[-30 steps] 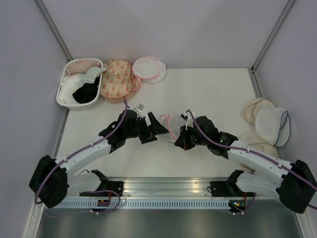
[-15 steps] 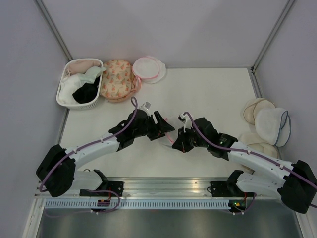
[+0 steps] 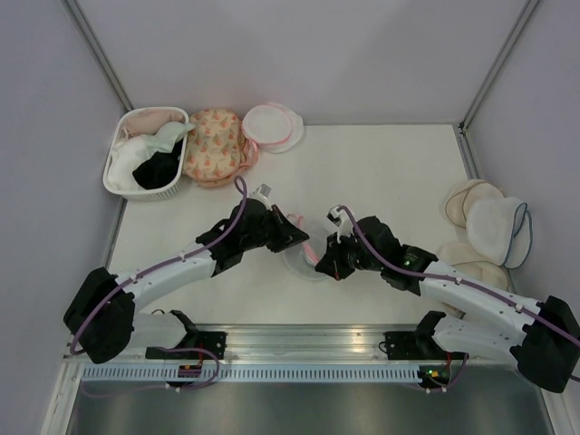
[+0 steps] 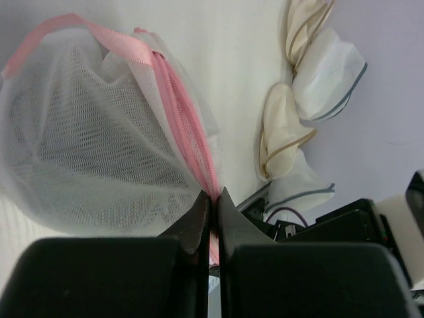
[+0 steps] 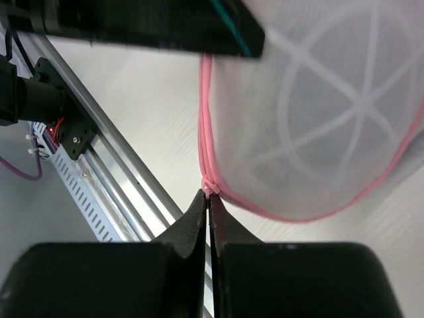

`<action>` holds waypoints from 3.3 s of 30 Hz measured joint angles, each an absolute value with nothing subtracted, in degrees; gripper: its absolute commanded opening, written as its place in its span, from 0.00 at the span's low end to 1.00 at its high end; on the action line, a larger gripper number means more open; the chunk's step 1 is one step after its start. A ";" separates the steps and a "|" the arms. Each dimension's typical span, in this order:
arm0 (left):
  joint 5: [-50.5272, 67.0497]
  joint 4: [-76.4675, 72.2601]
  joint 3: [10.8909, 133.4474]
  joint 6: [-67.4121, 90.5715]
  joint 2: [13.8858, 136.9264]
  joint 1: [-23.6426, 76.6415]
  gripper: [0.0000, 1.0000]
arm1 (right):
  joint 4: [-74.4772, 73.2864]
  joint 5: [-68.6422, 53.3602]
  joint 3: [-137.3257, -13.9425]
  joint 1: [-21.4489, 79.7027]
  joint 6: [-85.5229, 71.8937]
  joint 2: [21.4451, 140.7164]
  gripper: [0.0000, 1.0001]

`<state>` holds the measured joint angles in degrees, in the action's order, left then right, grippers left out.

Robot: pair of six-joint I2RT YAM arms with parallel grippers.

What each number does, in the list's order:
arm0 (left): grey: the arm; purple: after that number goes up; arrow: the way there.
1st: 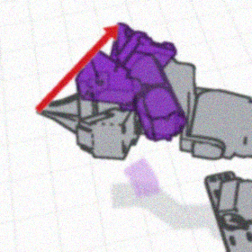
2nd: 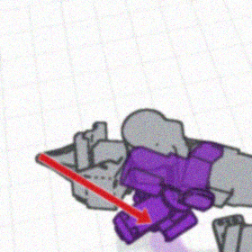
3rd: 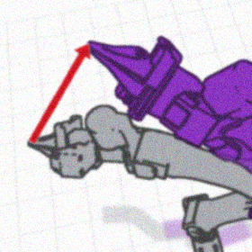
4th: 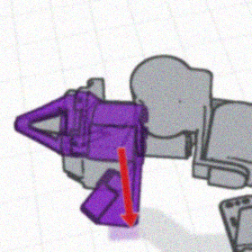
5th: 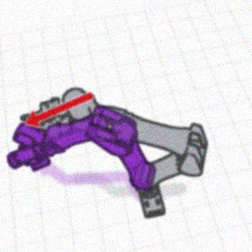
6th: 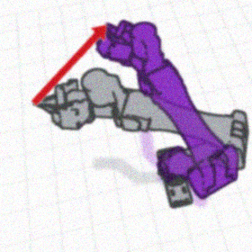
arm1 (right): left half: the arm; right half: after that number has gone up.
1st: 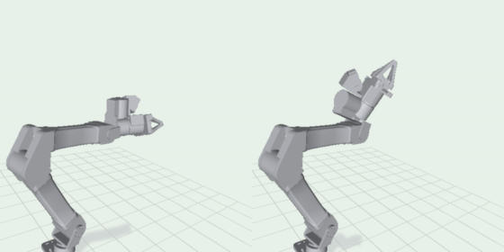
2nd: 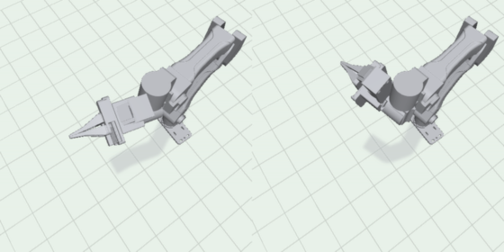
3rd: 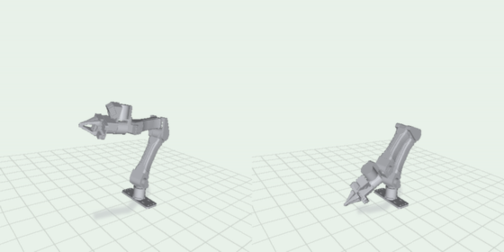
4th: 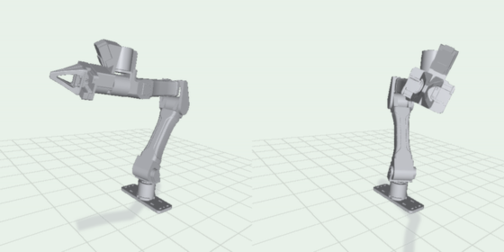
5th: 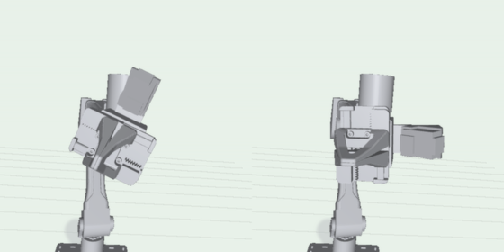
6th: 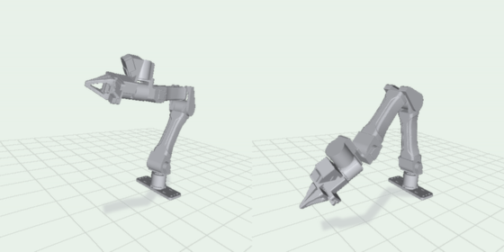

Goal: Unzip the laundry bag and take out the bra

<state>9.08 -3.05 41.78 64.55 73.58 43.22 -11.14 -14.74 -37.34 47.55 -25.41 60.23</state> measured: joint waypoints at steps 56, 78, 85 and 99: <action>12.23 9.76 44.27 53.36 68.51 43.20 0.86 | -4.47 -10.61 -38.44 51.22 -24.77 63.64 0.00; 10.59 7.66 44.71 55.90 72.79 39.64 0.02 | -8.14 -7.03 -35.66 55.48 -25.30 63.16 0.00; 12.69 8.47 45.52 54.59 72.77 36.32 0.02 | -13.58 9.89 -34.13 56.51 -29.93 66.37 0.00; 21.47 8.80 58.33 45.74 84.36 31.68 0.63 | -14.24 21.26 -37.87 55.37 -31.70 70.35 0.00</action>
<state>21.47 8.80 58.33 45.74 84.36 31.68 -14.24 21.26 -37.87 55.37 -31.70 70.35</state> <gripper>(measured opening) 0.291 0.009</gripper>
